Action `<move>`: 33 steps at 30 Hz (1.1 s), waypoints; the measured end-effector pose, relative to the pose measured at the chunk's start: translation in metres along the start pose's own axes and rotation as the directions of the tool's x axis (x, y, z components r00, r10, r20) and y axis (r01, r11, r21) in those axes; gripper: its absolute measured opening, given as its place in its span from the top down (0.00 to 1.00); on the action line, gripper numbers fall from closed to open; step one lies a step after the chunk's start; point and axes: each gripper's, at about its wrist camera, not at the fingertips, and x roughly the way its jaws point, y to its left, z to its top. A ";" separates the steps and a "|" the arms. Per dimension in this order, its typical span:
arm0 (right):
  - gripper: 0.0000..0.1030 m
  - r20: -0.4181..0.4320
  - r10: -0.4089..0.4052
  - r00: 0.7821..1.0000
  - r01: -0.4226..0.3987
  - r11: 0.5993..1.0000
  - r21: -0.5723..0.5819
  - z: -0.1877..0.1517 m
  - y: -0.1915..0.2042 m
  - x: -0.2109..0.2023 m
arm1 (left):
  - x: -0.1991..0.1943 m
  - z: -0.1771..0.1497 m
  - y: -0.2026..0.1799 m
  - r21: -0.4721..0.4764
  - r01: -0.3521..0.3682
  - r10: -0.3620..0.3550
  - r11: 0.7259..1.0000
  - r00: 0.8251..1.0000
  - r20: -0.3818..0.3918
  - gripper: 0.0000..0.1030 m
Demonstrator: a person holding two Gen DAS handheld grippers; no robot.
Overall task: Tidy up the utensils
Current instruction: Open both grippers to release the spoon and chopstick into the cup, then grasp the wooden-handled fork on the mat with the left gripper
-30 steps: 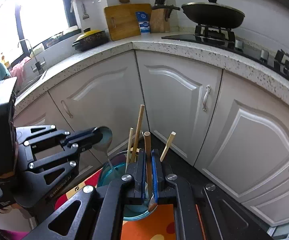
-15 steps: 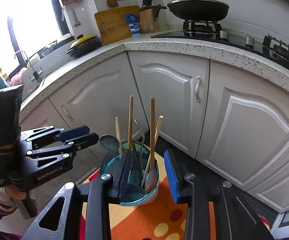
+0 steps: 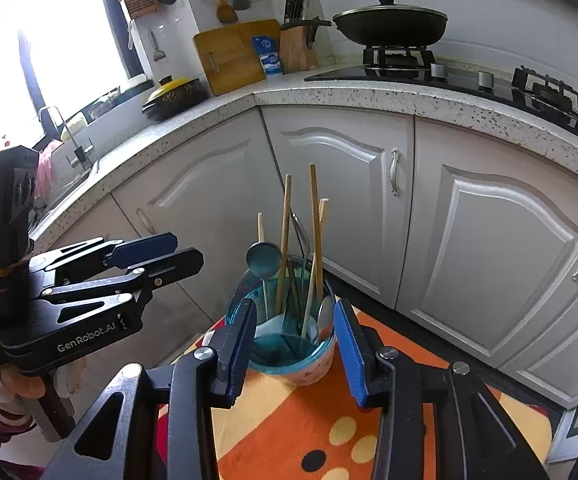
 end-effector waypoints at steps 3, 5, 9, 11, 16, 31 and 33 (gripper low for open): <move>0.62 0.003 -0.004 1.000 0.004 1.000 0.002 -0.005 0.002 -0.007 | -0.008 -0.003 -0.005 0.008 0.003 -0.003 1.000 1.000 0.012 0.65; 0.62 0.008 -0.005 1.000 0.005 1.000 0.007 -0.009 0.002 -0.013 | -0.012 -0.005 -0.007 0.011 0.009 -0.010 1.000 1.000 0.015 0.65; 0.61 -0.007 -0.025 1.000 0.025 1.000 0.004 -0.019 0.000 -0.024 | -0.023 -0.013 -0.015 0.026 0.033 -0.033 0.999 0.999 0.017 0.65; 0.61 -0.018 -0.043 0.999 0.043 0.999 0.001 -0.028 -0.003 -0.030 | -0.026 -0.017 -0.019 0.032 0.045 -0.045 0.998 0.999 0.013 0.65; 0.61 -0.074 -0.087 0.994 0.087 0.996 0.006 -0.060 -0.017 -0.042 | -0.034 -0.032 -0.035 0.058 0.091 -0.091 0.994 0.996 -0.007 0.65; 0.60 -0.332 -0.089 0.939 0.160 0.968 0.191 -0.213 -0.080 -0.027 | 0.008 -0.087 -0.102 0.091 0.267 -0.242 0.959 0.945 -0.219 0.64; 0.60 -0.349 -0.079 0.934 0.158 0.966 0.205 -0.227 -0.083 -0.027 | 0.021 -0.096 -0.115 0.091 0.296 -0.263 0.951 0.927 -0.266 0.64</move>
